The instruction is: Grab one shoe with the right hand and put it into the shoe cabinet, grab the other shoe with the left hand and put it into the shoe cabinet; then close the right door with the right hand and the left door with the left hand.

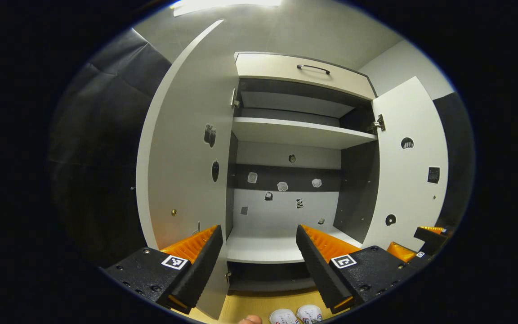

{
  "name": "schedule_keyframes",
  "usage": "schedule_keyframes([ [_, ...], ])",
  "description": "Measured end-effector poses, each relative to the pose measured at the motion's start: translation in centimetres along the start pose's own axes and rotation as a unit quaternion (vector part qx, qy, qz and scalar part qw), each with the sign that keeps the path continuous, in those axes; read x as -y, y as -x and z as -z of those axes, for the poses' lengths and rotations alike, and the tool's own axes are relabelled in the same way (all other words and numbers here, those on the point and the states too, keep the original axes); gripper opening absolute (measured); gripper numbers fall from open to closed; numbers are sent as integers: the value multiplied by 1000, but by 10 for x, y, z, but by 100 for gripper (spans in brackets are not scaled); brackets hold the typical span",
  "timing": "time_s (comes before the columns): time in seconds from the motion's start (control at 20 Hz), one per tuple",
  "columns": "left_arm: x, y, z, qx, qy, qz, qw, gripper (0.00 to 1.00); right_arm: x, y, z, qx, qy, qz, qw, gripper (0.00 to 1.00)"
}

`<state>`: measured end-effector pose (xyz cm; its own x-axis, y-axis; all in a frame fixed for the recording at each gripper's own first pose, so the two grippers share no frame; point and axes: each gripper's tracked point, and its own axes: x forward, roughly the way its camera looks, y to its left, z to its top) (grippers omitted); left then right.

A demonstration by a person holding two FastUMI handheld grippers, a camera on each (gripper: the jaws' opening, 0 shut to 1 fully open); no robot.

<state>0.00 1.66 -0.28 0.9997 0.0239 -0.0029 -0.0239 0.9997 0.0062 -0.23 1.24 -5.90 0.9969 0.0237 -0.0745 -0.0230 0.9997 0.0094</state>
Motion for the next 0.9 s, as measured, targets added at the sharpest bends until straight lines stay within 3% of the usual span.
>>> schedule_keyframes([
  [0.3, -4, 1, 4, -3, -6, -3, 1000, 100, -5, 12, 109, -44, 17, -7, 999, 98],
  [0.5, -4, 2, 8, -10, -10, 0, 1000, 100, -17, 22, 203, -120, 12, -22, 992, 95],
  [0.7, -9, 5, 7, -5, -12, -7, 1000, 99, -26, 31, 293, -199, 15, -37, 979, 90],
  [0.9, -15, 7, 8, -5, -18, -14, 1000, 99, -31, 44, 375, -288, 6, -44, 957, 87],
])
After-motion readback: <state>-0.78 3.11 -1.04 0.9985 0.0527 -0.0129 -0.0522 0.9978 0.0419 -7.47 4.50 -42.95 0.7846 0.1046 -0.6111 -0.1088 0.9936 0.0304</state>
